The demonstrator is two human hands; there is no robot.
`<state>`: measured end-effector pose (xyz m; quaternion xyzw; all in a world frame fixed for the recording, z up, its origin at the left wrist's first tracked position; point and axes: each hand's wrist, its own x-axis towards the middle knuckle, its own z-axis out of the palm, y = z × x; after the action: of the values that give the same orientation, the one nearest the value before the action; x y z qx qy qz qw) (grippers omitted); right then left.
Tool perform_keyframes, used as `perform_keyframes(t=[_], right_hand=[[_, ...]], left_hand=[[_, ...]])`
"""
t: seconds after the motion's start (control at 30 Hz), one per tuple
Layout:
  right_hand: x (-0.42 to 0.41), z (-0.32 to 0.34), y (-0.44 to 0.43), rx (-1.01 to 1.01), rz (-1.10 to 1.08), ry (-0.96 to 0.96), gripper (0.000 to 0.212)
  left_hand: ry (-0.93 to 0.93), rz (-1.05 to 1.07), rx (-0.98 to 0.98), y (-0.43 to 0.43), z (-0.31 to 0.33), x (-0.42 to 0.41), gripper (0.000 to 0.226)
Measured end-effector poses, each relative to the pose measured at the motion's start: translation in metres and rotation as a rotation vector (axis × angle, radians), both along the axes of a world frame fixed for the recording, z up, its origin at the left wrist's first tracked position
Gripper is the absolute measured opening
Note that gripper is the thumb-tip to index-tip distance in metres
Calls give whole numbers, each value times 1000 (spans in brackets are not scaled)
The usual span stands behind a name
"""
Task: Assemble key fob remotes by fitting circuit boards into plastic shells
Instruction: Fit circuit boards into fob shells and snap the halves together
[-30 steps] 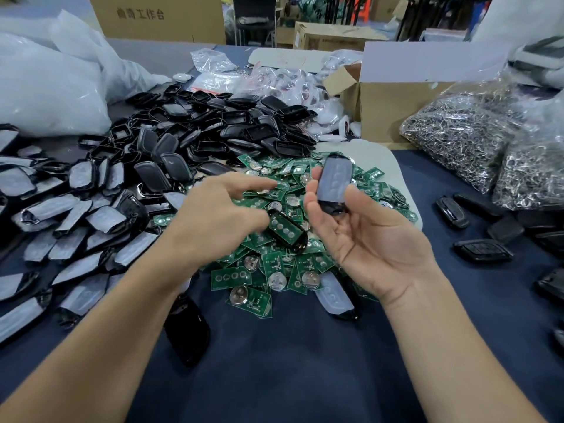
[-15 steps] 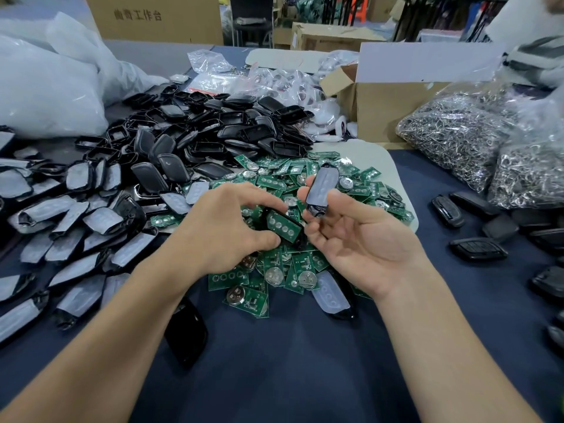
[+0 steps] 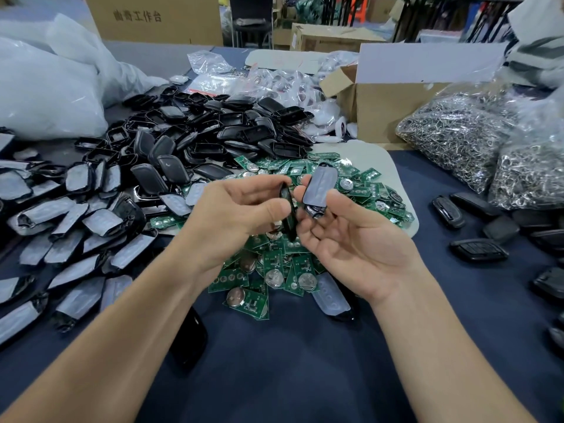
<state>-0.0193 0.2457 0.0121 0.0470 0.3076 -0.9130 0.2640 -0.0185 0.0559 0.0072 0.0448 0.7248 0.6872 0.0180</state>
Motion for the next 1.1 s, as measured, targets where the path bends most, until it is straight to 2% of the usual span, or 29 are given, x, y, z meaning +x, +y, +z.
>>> perform_keyframes(t=[0.1,0.2,0.3,0.5,0.67,0.9,1.1], right_hand=[[0,0,2,38,-8,21,36],[0,-1,-1,191,6,77,37],[2,-1,-6,315,5,157,34],[5,-2,-11,513,-90,268,53],[6,-3,-14,625,-168,365,35],[6,-4,-14,742,-225,503,37],[7,-5,-12,948,-248,612,37]], left_hand=[[-116,35,135,-6,8,-1,47],[-189,-19,268,-9,14,0,43],[-212,-35,261,-8,15,2,43],[-125,-5,220,-3,11,3,47],[-37,5,251,-1,8,4,49],[71,32,182,0,7,3,53],[82,22,184,1,7,4,50]])
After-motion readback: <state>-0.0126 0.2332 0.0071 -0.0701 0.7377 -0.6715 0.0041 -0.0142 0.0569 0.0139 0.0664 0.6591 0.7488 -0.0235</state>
